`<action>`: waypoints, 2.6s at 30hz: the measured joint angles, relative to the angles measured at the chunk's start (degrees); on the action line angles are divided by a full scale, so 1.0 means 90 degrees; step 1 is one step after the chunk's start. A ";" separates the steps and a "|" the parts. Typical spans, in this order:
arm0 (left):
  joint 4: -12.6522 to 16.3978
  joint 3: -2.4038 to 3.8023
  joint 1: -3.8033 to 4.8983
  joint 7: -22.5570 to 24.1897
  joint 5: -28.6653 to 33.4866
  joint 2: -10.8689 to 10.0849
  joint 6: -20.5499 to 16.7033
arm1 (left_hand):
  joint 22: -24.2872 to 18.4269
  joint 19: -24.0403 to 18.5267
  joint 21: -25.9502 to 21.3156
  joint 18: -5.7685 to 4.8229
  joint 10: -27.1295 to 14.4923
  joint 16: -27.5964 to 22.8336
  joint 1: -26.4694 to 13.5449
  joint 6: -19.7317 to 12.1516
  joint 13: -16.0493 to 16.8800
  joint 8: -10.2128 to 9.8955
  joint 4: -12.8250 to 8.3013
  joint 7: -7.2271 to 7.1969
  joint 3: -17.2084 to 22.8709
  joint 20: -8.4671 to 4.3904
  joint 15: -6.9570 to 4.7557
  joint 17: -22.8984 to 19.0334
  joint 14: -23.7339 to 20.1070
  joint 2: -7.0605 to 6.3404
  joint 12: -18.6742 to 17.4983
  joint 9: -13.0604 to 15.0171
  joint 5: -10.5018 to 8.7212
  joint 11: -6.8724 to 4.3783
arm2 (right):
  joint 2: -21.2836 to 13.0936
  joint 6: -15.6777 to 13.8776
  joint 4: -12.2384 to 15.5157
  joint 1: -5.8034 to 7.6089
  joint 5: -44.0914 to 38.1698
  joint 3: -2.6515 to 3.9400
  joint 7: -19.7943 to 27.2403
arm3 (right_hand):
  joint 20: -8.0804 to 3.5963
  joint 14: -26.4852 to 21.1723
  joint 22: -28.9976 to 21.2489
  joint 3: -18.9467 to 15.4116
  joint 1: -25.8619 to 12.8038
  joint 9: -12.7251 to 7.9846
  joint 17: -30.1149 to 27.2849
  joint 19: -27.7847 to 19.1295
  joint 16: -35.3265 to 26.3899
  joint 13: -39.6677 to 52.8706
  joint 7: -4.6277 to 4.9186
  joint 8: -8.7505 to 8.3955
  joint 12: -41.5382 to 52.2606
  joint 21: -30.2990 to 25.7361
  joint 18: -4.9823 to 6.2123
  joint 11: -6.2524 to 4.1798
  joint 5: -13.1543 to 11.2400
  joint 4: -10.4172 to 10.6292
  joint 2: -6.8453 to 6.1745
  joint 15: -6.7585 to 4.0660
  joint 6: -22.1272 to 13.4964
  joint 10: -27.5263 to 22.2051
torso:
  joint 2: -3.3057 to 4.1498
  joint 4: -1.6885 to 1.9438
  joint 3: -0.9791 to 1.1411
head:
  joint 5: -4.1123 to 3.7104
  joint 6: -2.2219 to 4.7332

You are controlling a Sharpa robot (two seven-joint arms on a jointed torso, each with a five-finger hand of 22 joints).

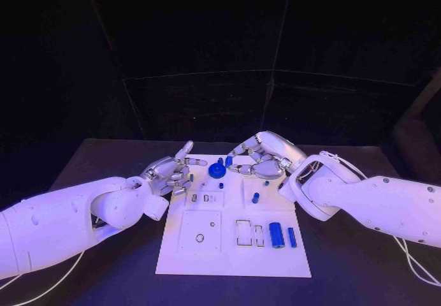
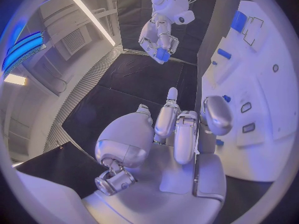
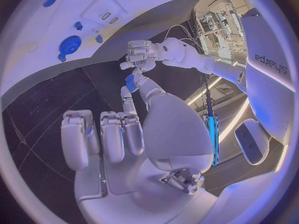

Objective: Assemble the parts on the task board

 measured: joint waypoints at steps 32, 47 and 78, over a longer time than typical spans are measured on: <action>0.0285 0.0003 0.0300 0.0513 -0.0034 -0.0525 -0.0513 | -0.0303 -0.0160 -0.0153 0.0000 -0.0091 0.0000 0.0057 -0.0023 -0.0209 -0.0023 -0.0073 0.0023 0.0003 0.0000 0.0022 0.0000 -0.0023 -0.0005 -0.0155 0.0012 0.0000 0.0042 | 0.1294 0.0194 -0.1344 -0.0906 -0.1574 -0.0010 -0.1151 | 0.0000 0.0000 0.0004 -0.0003 -0.0017 0.0007 0.0004 0.0000 0.0000 0.0000 -0.0006 0.0004 0.0000 0.0000 0.0000 0.0000 -0.0014 0.0003 -0.0017 0.0000 -0.0011 0.0000 | 0.0012 -0.0004 0.0004 | 0.0190 -0.0239; 0.0270 0.0003 0.0306 0.0513 -0.0033 -0.0459 -0.0502 | -0.0302 -0.0160 -0.0153 0.0000 -0.0138 0.0000 0.0057 -0.0022 -0.0217 -0.0023 -0.0090 0.0023 -0.0014 0.0000 0.0046 0.0000 0.0001 -0.0005 -0.0157 0.0019 0.0000 0.0042 | 0.1581 0.0357 -0.1481 -0.0946 -0.1854 -0.0007 -0.1517 | 0.0000 0.0000 0.0003 -0.0008 -0.0017 0.0003 0.0003 0.0000 0.0000 0.0000 0.0000 0.0010 0.0000 0.0000 0.0000 0.0000 -0.0035 0.0008 -0.0016 0.0000 0.0026 0.0000 | 0.0013 -0.0013 0.0007 | 0.0236 -0.0303; 0.0261 0.0003 0.0315 0.0484 -0.0032 -0.0396 -0.0412 | -0.0301 -0.0182 -0.0152 0.0000 -0.0137 0.0000 0.0057 -0.0045 -0.0244 -0.0023 -0.0063 0.0045 -0.0041 0.0022 0.0045 -0.0001 0.0000 -0.0005 -0.0183 0.0031 0.0000 0.0042 | 0.1732 0.0725 -0.1582 -0.0952 -0.2077 -0.0007 -0.1975 | 0.0000 0.0000 0.0002 -0.0008 -0.0017 0.0009 0.0002 0.0000 0.0000 0.0000 0.0005 0.0006 0.0000 0.0000 0.0000 0.0000 -0.0184 0.0050 -0.0016 0.0000 0.0019 0.0000 | 0.0009 -0.0012 0.0005 | 0.0286 -0.0378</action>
